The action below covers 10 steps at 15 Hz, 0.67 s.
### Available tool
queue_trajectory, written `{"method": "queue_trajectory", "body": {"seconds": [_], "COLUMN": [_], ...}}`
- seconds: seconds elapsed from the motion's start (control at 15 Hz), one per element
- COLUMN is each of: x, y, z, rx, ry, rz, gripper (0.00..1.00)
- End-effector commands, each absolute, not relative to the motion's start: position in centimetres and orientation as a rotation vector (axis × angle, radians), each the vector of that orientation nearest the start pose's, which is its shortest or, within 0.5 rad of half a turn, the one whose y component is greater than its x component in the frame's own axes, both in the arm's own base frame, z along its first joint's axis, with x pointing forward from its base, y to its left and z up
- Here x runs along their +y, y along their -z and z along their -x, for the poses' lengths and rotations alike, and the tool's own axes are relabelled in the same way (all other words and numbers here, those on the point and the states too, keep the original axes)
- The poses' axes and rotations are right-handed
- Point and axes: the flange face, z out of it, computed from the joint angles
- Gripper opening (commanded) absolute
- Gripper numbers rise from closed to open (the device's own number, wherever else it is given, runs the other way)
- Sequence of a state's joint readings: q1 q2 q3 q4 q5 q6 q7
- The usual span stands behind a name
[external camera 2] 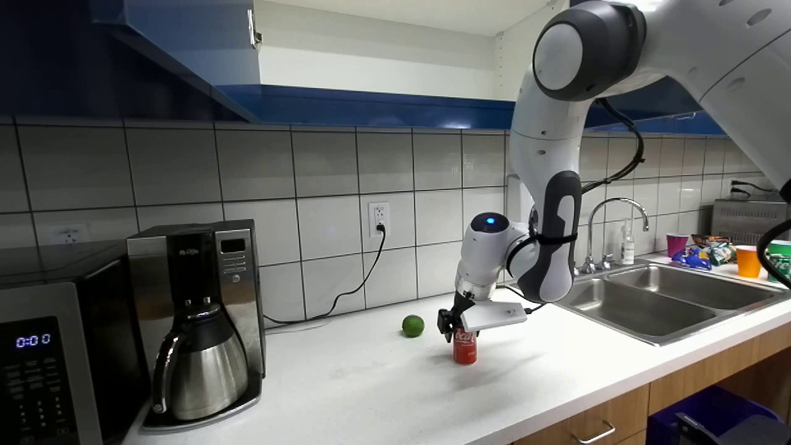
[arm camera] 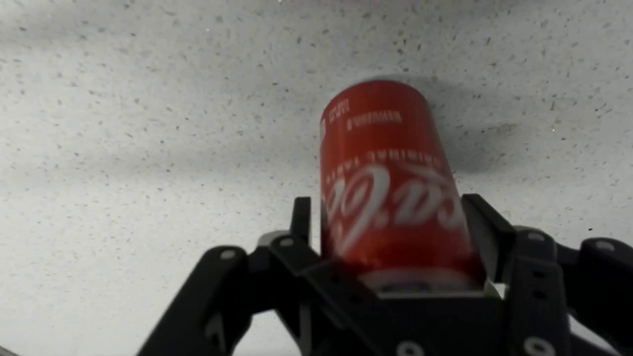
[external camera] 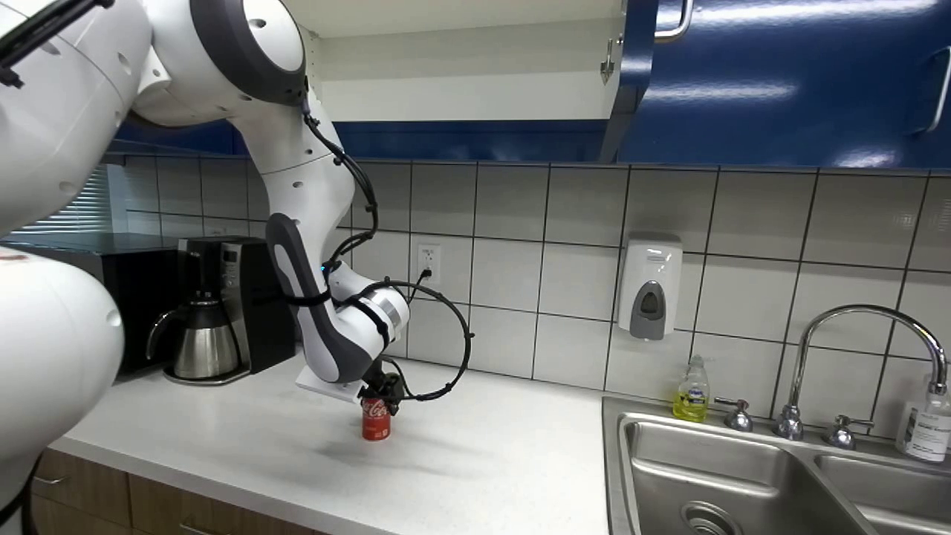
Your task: Remove the can from the top cupboard
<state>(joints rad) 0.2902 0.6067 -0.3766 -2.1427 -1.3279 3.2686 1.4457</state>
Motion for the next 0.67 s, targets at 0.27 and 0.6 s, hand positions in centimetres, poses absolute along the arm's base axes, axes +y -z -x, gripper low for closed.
{"method": "queue_trajectory", "body": {"seconds": [0.27, 0.6], "x": [4.7, 4.8], "y": [-15.1, -16.3], "z": [-53.3, -51.7], "rx": [0.106, 0.113], "ry": [0.722, 0.706], "rz": [3.119, 3.121], "gripper": [1.0, 1.0]}}
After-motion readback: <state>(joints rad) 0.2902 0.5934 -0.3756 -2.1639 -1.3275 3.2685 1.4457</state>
